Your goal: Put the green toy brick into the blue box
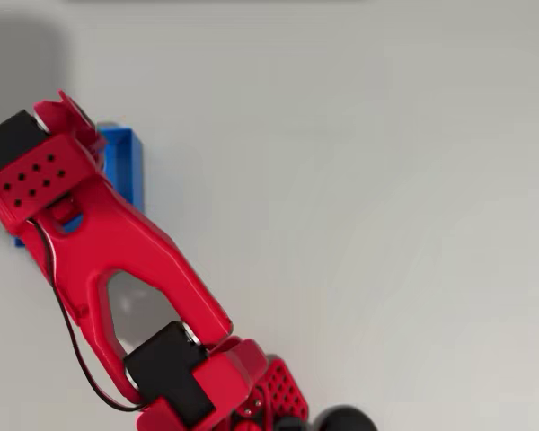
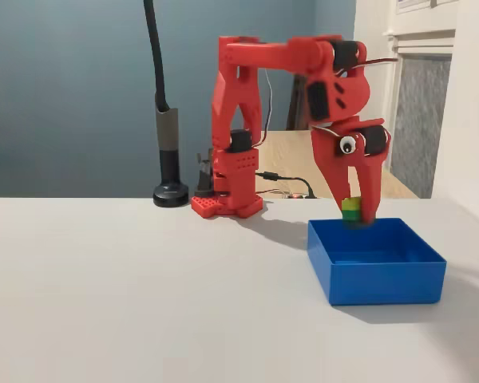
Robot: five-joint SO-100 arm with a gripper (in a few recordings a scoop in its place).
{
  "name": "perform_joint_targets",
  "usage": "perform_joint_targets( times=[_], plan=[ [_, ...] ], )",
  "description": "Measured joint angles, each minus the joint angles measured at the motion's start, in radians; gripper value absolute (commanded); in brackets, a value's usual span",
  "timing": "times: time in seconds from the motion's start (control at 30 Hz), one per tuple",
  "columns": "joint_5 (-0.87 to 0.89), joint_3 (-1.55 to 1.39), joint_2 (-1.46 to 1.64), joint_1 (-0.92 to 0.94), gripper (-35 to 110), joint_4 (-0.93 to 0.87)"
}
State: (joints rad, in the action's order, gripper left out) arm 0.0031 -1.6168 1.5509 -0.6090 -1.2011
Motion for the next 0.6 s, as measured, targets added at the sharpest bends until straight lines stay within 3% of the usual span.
perform_joint_targets(
  times=[0.6],
  plan=[
    [0.0,-0.055,-0.002,-0.012,8,0.0]
  ],
)
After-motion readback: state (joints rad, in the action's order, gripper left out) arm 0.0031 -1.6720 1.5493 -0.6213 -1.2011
